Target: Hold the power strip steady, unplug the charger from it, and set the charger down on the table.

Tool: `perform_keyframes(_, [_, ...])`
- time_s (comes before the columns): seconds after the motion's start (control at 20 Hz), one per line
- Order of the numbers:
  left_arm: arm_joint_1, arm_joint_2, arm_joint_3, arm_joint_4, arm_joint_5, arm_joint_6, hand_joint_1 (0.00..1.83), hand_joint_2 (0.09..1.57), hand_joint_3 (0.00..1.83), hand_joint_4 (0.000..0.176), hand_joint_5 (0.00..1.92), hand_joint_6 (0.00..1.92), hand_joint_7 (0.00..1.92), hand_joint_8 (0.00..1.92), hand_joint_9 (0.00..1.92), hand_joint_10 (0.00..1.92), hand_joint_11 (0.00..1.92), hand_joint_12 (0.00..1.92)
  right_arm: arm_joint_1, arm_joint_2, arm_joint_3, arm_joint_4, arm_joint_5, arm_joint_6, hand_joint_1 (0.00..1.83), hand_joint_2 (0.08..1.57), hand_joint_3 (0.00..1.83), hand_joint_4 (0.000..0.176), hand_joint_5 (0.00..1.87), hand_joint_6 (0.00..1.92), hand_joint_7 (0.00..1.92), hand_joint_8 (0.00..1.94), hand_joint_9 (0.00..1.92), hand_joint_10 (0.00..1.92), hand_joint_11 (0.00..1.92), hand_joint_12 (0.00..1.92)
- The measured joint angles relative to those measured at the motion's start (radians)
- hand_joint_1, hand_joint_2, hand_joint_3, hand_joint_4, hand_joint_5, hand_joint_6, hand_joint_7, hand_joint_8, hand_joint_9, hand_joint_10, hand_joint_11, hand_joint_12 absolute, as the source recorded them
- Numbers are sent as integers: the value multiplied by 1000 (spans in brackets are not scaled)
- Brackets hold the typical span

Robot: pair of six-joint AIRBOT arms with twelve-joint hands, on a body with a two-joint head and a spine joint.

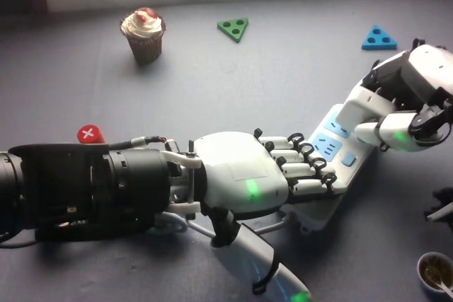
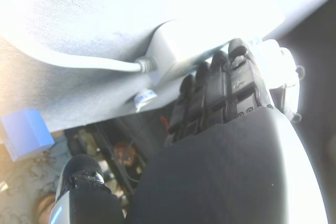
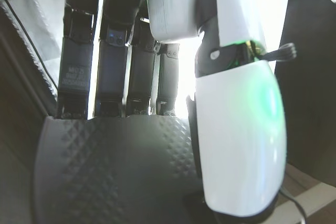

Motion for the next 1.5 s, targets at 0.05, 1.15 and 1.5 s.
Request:
perform_keyframes(0.05, [-2, 0, 0, 0, 1, 0, 0, 880, 0, 0, 32, 0, 58, 0, 59, 0, 71, 100, 0, 6, -2, -36, 18, 0, 1390, 1042, 0, 0, 1006, 843, 1269, 452, 1072, 973, 856, 848])
perform_keyframes(1.15, [-9, 4, -6, 1, 15, 0, 0, 878, 0, 0, 28, 1, 59, 2, 62, 3, 82, 91, -122, 240, -29, -510, -143, -272, 1392, 1051, 0, 0, 959, 901, 1247, 525, 1062, 971, 860, 811])
perform_keyframes(1.5, [-14, 4, -6, 1, 20, -1, 0, 883, 2, 0, 32, 6, 60, 7, 64, 7, 88, 89, -227, 262, 8, -750, -247, -275, 1378, 1080, 2, 0, 900, 992, 1097, 777, 1055, 1001, 860, 791])
